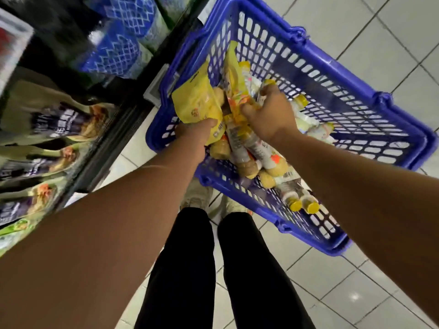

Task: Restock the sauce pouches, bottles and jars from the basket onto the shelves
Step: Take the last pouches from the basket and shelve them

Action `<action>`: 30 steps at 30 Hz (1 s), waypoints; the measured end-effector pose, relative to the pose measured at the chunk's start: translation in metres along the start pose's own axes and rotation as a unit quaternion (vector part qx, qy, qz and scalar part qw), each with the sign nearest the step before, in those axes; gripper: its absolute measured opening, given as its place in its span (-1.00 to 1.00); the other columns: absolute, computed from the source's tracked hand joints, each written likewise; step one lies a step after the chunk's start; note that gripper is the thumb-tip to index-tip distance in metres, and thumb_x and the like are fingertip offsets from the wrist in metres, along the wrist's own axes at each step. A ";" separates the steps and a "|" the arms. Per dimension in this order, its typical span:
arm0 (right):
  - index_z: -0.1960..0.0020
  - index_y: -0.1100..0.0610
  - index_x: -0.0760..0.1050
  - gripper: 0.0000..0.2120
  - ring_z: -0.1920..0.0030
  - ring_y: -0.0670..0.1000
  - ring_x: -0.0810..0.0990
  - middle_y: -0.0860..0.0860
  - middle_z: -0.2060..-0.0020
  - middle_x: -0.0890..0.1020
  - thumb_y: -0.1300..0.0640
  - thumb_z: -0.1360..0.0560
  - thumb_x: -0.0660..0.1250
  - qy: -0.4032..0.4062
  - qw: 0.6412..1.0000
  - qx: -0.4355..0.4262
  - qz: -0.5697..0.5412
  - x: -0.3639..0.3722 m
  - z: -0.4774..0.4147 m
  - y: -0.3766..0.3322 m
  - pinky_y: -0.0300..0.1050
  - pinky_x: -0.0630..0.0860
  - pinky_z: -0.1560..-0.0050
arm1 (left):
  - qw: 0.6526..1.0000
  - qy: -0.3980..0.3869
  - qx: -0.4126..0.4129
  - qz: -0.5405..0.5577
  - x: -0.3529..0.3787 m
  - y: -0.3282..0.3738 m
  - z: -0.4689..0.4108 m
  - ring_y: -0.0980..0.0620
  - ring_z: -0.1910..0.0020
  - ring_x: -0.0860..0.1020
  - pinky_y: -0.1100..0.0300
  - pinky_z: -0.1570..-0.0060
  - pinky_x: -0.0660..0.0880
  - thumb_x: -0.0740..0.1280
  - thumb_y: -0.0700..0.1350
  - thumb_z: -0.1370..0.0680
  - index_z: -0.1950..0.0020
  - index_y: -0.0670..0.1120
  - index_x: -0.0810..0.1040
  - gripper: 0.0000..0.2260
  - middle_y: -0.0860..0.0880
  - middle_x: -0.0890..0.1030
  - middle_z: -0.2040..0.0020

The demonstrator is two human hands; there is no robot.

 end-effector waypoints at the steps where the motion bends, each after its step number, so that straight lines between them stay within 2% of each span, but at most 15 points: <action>1: -0.39 0.17 0.33 -0.43 -0.25 0.20 0.51 0.17 -0.28 0.51 -0.11 -0.52 0.39 -0.007 1.000 -0.003 0.014 0.005 -0.009 -0.005 0.01 0.45 -0.16 | 1.000 0.025 0.017 -0.006 -0.002 0.002 -0.002 -0.13 -0.27 0.50 0.06 -0.16 0.50 0.57 0.00 -0.41 -0.45 -0.12 0.39 -0.32 -0.07 0.49 -0.37; 3: -0.45 0.18 0.26 -0.33 -0.31 0.23 0.48 0.19 -0.35 0.47 -0.14 -0.51 0.40 -0.034 0.999 0.004 0.040 0.019 -0.024 -0.012 0.05 0.43 -0.21 | 0.995 0.072 0.059 -0.047 -0.008 0.009 -0.002 -0.15 -0.24 0.54 0.08 -0.05 0.49 0.58 0.04 -0.39 -0.39 -0.14 0.46 -0.35 -0.09 0.55 -0.30; 5: -0.47 0.18 0.22 -0.30 -0.30 0.23 0.49 0.20 -0.33 0.48 -0.13 -0.51 0.41 -0.069 0.995 0.033 0.058 0.033 -0.032 -0.007 0.07 0.44 -0.19 | 0.987 0.094 0.104 -0.083 -0.011 0.014 0.000 -0.16 -0.25 0.55 0.06 -0.08 0.52 0.57 0.04 -0.40 -0.36 -0.15 0.49 -0.38 -0.10 0.58 -0.29; 9: -0.41 0.18 0.29 -0.41 -0.25 0.23 0.52 0.18 -0.25 0.54 -0.11 -0.54 0.37 -0.091 0.988 0.076 0.097 0.046 -0.029 0.008 0.04 0.45 -0.12 | 0.967 0.056 0.221 -0.111 0.000 0.028 0.014 -0.07 -0.16 0.59 0.20 0.03 0.41 0.52 -0.09 -0.47 -0.31 -0.11 0.54 -0.56 -0.06 0.62 -0.21; 11: -0.36 0.17 0.34 -0.49 -0.20 0.21 0.55 0.16 -0.17 0.57 -0.09 -0.55 0.35 -0.087 0.989 0.078 0.088 0.041 -0.027 0.011 0.01 0.46 -0.06 | 0.959 0.033 0.258 -0.116 0.004 0.033 0.021 0.05 -0.04 0.54 0.23 0.08 0.42 0.50 -0.14 -0.48 -0.34 -0.07 0.51 -0.56 0.04 0.60 -0.12; 13: -0.30 0.17 0.40 -0.58 -0.12 0.17 0.58 0.12 -0.05 0.57 -0.02 -0.55 0.35 -0.096 0.991 0.093 0.032 0.031 -0.023 0.017 0.02 0.54 -0.07 | 0.955 0.013 0.274 -0.113 0.004 0.037 0.026 0.10 0.06 0.50 0.32 0.24 0.39 0.49 -0.16 -0.47 -0.34 -0.03 0.47 -0.54 0.17 0.52 0.02; 15: -0.23 0.19 0.48 -0.66 -0.01 0.10 0.63 0.09 0.01 0.62 0.07 -0.53 0.40 -0.115 0.984 0.113 -0.079 0.021 -0.012 0.026 0.01 0.62 -0.01 | 0.956 -0.007 0.276 -0.098 0.001 0.038 0.029 0.16 0.14 0.50 0.38 0.31 0.36 0.49 -0.17 -0.46 -0.34 -0.01 0.47 -0.53 0.22 0.51 0.09; 17: -0.11 0.19 0.56 -0.78 0.08 0.05 0.65 0.10 0.02 0.67 0.20 -0.48 0.45 -0.124 0.964 0.136 -0.194 0.011 0.007 0.035 -0.08 0.63 0.10 | 0.960 -0.024 0.268 -0.077 -0.004 0.037 0.036 0.17 0.13 0.55 0.38 0.27 0.42 0.48 -0.15 -0.47 -0.32 -0.03 0.51 -0.57 0.19 0.57 0.07; 19: -0.03 0.20 0.59 -0.82 0.02 0.12 0.68 0.16 -0.01 0.69 0.31 -0.44 0.44 -0.130 0.931 0.175 -0.291 0.004 0.032 0.049 -0.04 0.63 0.05 | 0.963 -0.041 0.260 -0.053 -0.008 0.035 0.045 0.19 0.10 0.59 0.38 0.24 0.47 0.46 -0.13 -0.50 -0.28 -0.01 0.54 -0.64 0.20 0.60 0.06; 20: -0.06 0.25 0.58 -0.80 -0.02 0.18 0.68 0.21 -0.03 0.69 0.35 -0.44 0.42 -0.137 0.911 0.196 -0.336 0.003 0.047 0.054 0.01 0.65 -0.01 | 0.965 -0.052 0.253 -0.038 -0.010 0.034 0.051 0.18 0.06 0.61 0.35 0.21 0.51 0.46 -0.13 -0.50 -0.24 0.02 0.55 -0.68 0.20 0.61 0.05; 22: -0.19 0.32 0.55 -0.71 -0.07 0.22 0.69 0.25 -0.08 0.69 0.37 -0.47 0.39 -0.152 0.864 0.227 -0.424 -0.001 0.075 0.061 0.09 0.66 -0.06 | 0.971 -0.083 0.224 -0.010 -0.011 0.029 0.064 0.03 -0.05 0.63 0.14 0.08 0.60 0.45 -0.10 -0.51 -0.19 0.07 0.55 -0.73 0.12 0.64 -0.02; 24: -0.19 0.27 0.55 -0.73 0.02 0.17 0.73 0.20 -0.03 0.72 0.39 -0.49 0.36 -0.166 0.812 0.227 -0.511 -0.009 0.103 0.059 0.00 0.68 0.10 | 0.975 -0.123 0.183 0.013 -0.009 0.021 0.080 -0.08 -0.15 0.61 -0.09 -0.10 0.59 0.45 -0.07 -0.51 -0.25 0.06 0.53 -0.68 0.00 0.62 -0.18; 26: -0.18 0.20 0.56 -0.68 0.01 0.13 0.73 0.13 -0.02 0.73 0.39 -0.45 0.39 -0.188 0.794 0.194 -0.544 -0.022 0.132 0.055 -0.06 0.68 0.12 | 0.977 -0.148 0.149 0.022 -0.009 0.015 0.098 -0.12 -0.18 0.60 -0.17 -0.17 0.56 0.45 -0.07 -0.52 -0.23 0.11 0.52 -0.69 -0.02 0.60 -0.25; 28: -0.27 0.14 0.51 -0.49 -0.13 0.15 0.69 0.12 -0.11 0.71 0.39 -0.35 0.46 -0.213 0.791 0.154 -0.552 -0.036 0.163 0.048 -0.02 0.66 -0.02 | 0.973 -0.189 0.132 0.035 -0.008 0.017 0.125 -0.12 -0.17 0.61 -0.20 -0.17 0.55 0.43 -0.10 -0.54 -0.22 0.14 0.52 -0.71 -0.02 0.61 -0.25; 30: -0.40 0.08 0.41 -0.31 -0.21 0.19 0.64 0.14 -0.22 0.66 0.41 -0.33 0.46 -0.257 0.784 0.109 -0.554 -0.051 0.197 0.031 0.05 0.63 -0.09 | 0.964 -0.230 0.130 0.030 -0.010 0.022 0.158 -0.12 -0.18 0.61 -0.17 -0.13 0.57 0.40 -0.13 -0.56 -0.33 0.10 0.49 -0.64 -0.04 0.60 -0.27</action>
Point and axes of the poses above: each hand's wrist, its own z-axis away from the middle knuckle, its own x-axis out of the palm, y = z × x, the point moved 10 cm from there along -z, towards the middle knuckle
